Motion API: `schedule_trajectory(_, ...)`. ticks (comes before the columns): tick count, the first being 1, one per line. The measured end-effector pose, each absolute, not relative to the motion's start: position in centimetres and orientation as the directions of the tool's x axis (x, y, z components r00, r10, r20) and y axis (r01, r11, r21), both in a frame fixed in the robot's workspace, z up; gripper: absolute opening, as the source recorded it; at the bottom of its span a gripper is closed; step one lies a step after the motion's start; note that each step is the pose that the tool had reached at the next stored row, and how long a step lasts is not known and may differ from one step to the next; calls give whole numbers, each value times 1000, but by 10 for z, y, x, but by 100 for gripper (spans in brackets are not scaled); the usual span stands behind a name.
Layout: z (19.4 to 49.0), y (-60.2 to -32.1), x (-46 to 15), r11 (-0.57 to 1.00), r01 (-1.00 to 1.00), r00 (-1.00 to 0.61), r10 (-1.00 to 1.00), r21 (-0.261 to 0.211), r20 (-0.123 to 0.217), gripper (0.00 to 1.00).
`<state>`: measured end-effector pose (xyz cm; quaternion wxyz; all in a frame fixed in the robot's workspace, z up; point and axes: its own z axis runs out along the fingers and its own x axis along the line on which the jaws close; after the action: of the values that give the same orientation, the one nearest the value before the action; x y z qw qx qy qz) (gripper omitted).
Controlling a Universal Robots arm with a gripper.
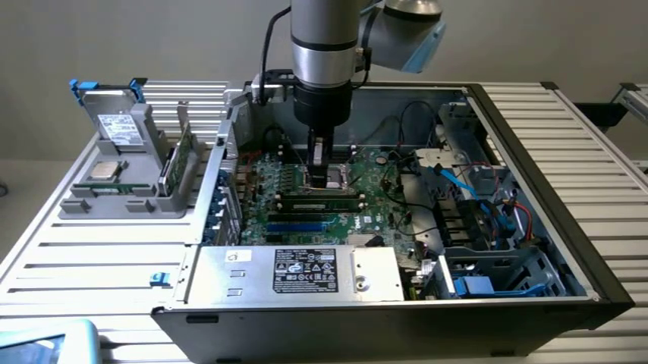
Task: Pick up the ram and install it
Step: 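Press down the ram until it locks into place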
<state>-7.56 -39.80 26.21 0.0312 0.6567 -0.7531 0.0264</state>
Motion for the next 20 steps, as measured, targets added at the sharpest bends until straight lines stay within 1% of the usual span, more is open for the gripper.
schedule_trajectory(20,262,-398,-76,439,-898,-438,-896,1,82,11)
